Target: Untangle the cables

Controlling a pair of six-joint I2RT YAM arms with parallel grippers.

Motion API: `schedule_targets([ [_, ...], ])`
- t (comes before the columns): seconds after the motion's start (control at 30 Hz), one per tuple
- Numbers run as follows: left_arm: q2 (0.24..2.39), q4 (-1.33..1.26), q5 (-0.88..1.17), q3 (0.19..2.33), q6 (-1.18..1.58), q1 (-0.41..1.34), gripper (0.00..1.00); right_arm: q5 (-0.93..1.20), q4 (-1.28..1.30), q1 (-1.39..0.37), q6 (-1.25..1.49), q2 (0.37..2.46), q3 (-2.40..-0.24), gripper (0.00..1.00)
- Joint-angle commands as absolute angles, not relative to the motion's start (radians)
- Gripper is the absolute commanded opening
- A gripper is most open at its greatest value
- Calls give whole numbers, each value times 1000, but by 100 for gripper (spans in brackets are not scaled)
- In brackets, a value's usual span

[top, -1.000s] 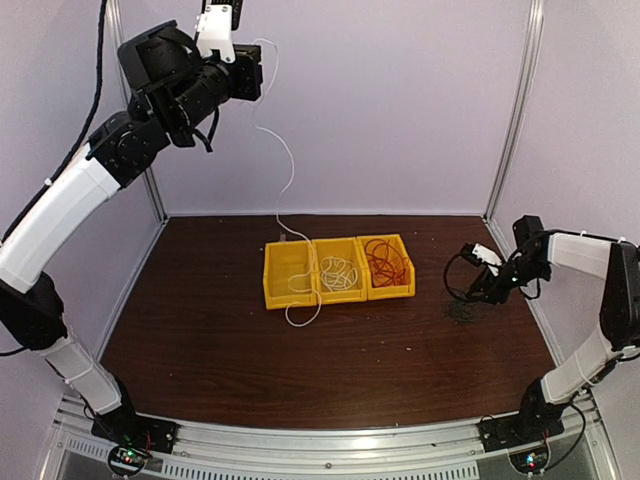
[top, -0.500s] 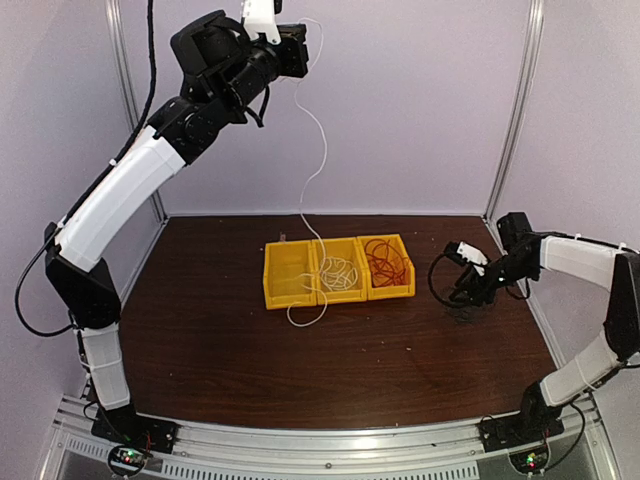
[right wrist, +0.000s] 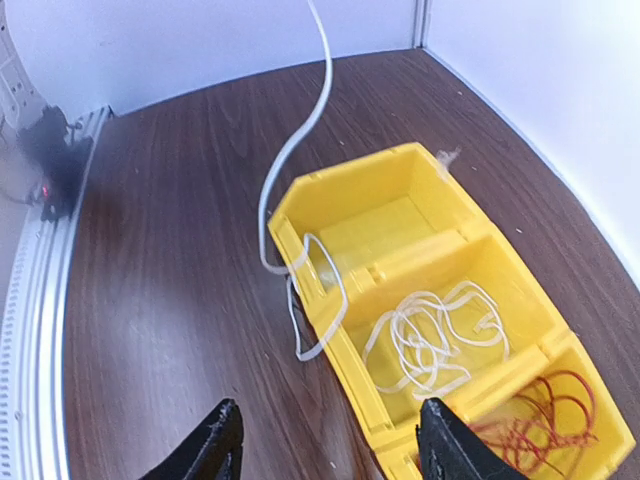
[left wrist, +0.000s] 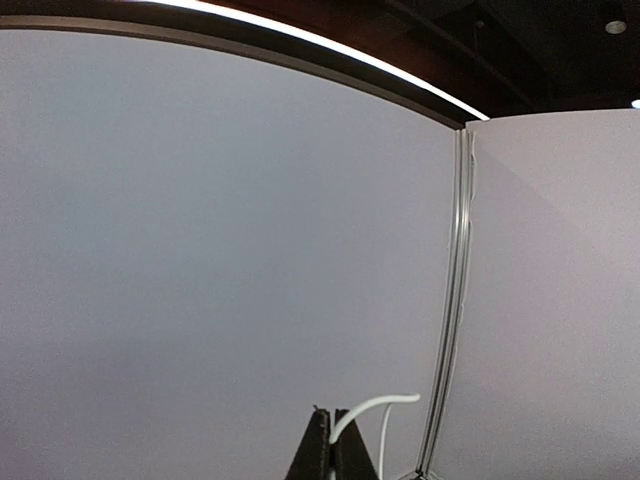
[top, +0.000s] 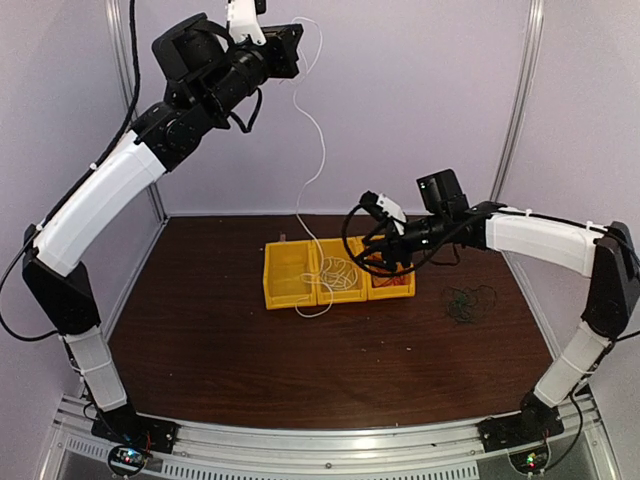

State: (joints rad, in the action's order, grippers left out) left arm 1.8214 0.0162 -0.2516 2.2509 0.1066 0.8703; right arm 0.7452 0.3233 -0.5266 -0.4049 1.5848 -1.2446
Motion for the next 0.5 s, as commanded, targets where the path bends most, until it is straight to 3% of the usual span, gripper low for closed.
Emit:
schedule_targets([
  [0.0,1767,-39,-224,2206,156,868,0,755,110,-654,-164,1712,-1338,62],
  [0.2,1743,-29,-211,2166,178,868,0,691,-11,-697,-32,1836,-1406,61],
  [0.27,1733,-31,-207,2151,182,868,0,679,-51,-696,-19,1851,-1407,47],
  [0.37,1718,-34,-212,2125,181,868,0,624,-45,-696,-24,1848,-1420,4],
  [0.47,1698,-33,-217,2093,175,868,0,620,2,-689,-65,1816,-1448,0],
])
